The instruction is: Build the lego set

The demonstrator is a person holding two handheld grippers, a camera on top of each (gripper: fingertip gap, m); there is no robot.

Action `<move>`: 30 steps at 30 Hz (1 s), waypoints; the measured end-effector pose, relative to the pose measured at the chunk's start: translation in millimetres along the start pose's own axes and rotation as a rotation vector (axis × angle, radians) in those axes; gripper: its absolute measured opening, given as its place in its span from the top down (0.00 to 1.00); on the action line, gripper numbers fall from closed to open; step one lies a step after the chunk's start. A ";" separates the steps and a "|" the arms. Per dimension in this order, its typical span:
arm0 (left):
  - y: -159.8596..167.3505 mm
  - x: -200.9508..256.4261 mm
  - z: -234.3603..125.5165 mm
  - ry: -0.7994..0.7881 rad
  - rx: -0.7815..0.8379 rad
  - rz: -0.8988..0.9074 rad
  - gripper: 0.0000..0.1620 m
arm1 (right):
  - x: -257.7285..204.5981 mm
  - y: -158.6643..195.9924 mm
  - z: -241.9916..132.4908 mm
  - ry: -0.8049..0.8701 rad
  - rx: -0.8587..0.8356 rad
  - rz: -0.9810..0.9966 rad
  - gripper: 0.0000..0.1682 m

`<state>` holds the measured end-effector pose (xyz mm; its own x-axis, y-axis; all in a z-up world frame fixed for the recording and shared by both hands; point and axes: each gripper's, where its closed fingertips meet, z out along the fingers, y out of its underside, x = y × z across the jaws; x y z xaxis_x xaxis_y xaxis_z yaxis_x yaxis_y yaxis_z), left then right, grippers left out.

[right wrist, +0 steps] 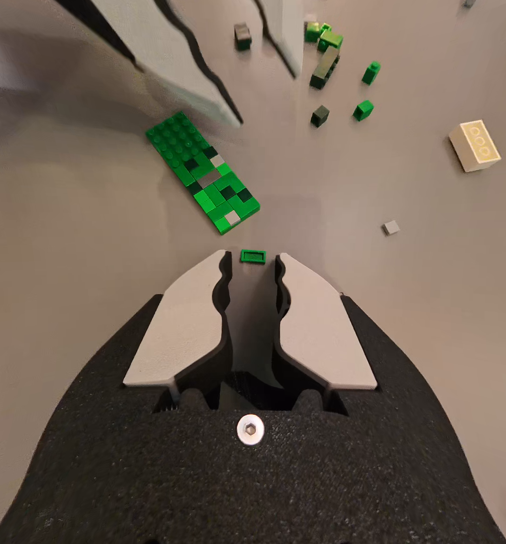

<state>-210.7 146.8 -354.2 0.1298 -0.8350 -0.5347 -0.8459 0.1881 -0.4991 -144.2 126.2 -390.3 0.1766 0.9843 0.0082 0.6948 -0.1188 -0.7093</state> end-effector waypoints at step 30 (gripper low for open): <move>-95.4 21.0 -32.7 0.783 0.652 -1.095 0.98 | -29.5 -69.8 -62.3 0.265 0.425 -0.643 0.91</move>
<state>-144.2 94.4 -295.5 0.0487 -0.7299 0.6818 -0.1139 -0.6822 -0.7222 -154.5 97.3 -297.1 0.0296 0.7727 0.6340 0.4017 0.5717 -0.7155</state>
